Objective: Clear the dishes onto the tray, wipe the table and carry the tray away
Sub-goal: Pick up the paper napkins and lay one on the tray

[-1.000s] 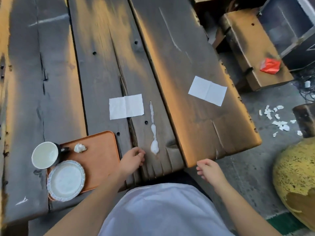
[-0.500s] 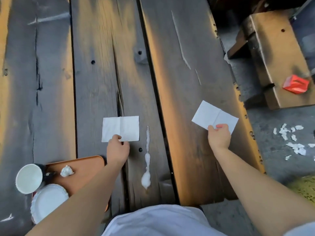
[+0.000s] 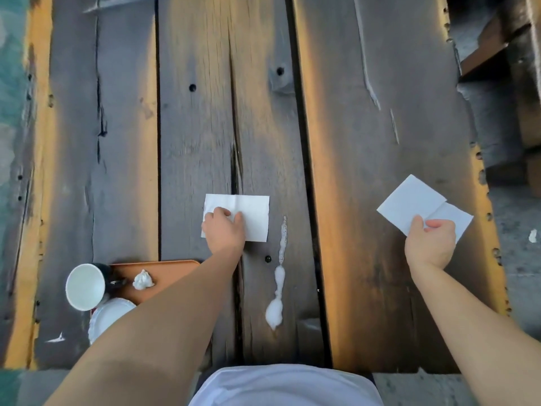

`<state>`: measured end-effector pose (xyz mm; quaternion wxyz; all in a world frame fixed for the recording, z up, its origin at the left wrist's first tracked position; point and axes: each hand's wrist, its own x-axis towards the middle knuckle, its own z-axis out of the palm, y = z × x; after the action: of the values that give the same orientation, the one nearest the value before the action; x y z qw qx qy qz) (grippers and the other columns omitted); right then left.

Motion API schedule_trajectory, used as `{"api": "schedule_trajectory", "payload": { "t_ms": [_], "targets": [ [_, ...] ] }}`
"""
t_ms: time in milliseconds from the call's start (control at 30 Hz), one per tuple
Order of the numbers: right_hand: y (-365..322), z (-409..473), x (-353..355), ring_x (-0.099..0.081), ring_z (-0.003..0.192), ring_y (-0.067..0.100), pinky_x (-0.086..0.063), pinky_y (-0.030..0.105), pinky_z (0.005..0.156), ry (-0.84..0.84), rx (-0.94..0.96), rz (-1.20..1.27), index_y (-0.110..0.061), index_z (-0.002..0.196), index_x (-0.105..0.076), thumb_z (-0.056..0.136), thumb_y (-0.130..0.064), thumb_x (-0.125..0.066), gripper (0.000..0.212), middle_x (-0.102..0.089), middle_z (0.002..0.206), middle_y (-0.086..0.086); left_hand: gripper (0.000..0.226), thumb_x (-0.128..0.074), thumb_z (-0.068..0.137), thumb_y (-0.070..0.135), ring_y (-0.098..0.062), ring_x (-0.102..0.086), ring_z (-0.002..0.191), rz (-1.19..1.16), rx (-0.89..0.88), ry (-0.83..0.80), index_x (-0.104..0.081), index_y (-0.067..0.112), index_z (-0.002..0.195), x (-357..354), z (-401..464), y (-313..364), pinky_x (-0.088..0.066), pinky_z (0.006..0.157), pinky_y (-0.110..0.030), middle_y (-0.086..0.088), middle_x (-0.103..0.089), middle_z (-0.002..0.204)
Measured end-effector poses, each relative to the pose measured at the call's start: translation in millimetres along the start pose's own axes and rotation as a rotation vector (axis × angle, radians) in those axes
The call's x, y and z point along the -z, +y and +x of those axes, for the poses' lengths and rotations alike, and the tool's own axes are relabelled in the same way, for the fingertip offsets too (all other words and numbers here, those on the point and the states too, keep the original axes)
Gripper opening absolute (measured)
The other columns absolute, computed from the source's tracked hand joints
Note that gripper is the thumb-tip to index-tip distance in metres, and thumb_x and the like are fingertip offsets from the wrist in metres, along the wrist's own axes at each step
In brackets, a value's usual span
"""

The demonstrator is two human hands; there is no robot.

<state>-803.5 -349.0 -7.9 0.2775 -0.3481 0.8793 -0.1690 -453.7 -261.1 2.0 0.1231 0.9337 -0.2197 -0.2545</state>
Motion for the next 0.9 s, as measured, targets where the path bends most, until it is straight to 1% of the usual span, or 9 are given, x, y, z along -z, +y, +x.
{"api": "schedule_trajectory", "payload": {
  "t_ms": [133,300,400,500,567,667,767,833,900],
  "targets": [
    [2,0,2,-0.063,0.1,0.026,-0.052,0.033,0.085,-0.002,0.022,0.001,-0.014,0.109,-0.057,0.096,-0.036,-0.058,0.026,-0.063,0.112,0.009,0.021,-0.053,0.098,0.022,-0.034,-0.047,0.12,0.063,0.033,-0.011,-0.061,0.007,0.111,-2,2,4,-0.035,0.085,-0.036,-0.012,-0.053,0.125],
    [1,0,5,-0.058,0.09,0.02,-0.048,0.028,0.078,-0.021,0.041,0.001,-0.015,0.1,-0.056,0.098,-0.031,-0.057,0.016,-0.062,0.103,0.008,0.02,-0.049,0.101,0.017,-0.035,-0.047,0.122,0.116,0.044,-0.033,-0.064,0.006,0.11,1,5,8,-0.043,0.095,-0.043,-0.014,-0.052,0.127],
    [1,-2,10,-0.058,0.089,0.022,-0.049,0.03,0.077,-0.072,0.043,0.001,-0.015,0.098,-0.054,0.099,-0.028,-0.057,0.012,-0.059,0.097,0.006,0.02,-0.048,0.101,0.013,-0.035,-0.049,0.12,0.099,0.044,-0.04,-0.064,0.005,0.107,7,1,10,-0.044,0.094,-0.043,-0.015,-0.053,0.126],
    [2,-6,21,-0.057,0.089,0.023,-0.049,0.031,0.078,-0.104,0.042,0.016,-0.013,0.098,-0.054,0.099,-0.025,-0.056,0.012,-0.058,0.096,0.006,0.01,-0.05,0.096,0.012,-0.034,-0.053,0.112,0.001,0.046,-0.055,-0.059,0.009,0.093,13,-4,9,-0.047,0.088,-0.042,-0.013,-0.056,0.119],
    [0,-11,28,-0.057,0.089,0.023,-0.047,0.032,0.077,-0.132,0.048,0.035,-0.011,0.097,-0.055,0.098,-0.022,-0.057,0.012,-0.058,0.094,0.006,0.005,-0.052,0.092,0.014,-0.033,-0.058,0.099,-0.06,0.054,-0.048,-0.053,0.012,0.088,20,-11,9,-0.05,0.082,-0.043,-0.012,-0.059,0.107],
    [-3,-21,34,-0.059,0.088,0.027,-0.044,0.032,0.076,-0.173,0.075,0.067,-0.007,0.095,-0.057,0.094,-0.017,-0.058,0.009,-0.06,0.089,0.006,0.008,-0.054,0.09,0.014,-0.029,-0.055,0.078,-0.15,0.047,-0.047,-0.052,0.007,0.092,31,-29,6,-0.048,0.072,-0.04,-0.007,-0.058,0.086],
    [-5,-41,41,-0.059,0.088,0.025,-0.04,0.029,0.075,-0.22,0.082,0.123,-0.01,0.096,-0.057,0.09,-0.012,-0.059,0.006,-0.062,0.09,0.006,0.011,-0.056,0.09,0.011,-0.028,-0.055,0.08,-0.227,0.022,-0.051,-0.055,0.003,0.098,40,-51,-3,-0.041,0.063,-0.034,-0.004,-0.057,0.083],
    [-5,-59,47,-0.057,0.089,0.023,-0.04,0.027,0.073,-0.274,0.105,0.151,-0.014,0.097,-0.056,0.091,-0.011,-0.058,0.007,-0.062,0.093,0.005,0.014,-0.061,0.092,0.012,-0.026,-0.058,0.09,-0.276,0.018,-0.086,-0.057,0.01,0.105,49,-70,-10,-0.043,0.071,-0.033,-0.003,-0.061,0.094],
    [0,-79,52,-0.056,0.086,0.021,-0.04,0.028,0.064,-0.328,0.135,0.148,-0.014,0.095,-0.057,0.091,-0.01,-0.055,0.005,-0.062,0.09,0.003,0.019,-0.062,0.094,0.011,-0.023,-0.06,0.091,-0.315,0.011,-0.161,-0.056,0.019,0.111,56,-89,-21,-0.046,0.078,-0.035,0.0,-0.062,0.094]
  ]
}}
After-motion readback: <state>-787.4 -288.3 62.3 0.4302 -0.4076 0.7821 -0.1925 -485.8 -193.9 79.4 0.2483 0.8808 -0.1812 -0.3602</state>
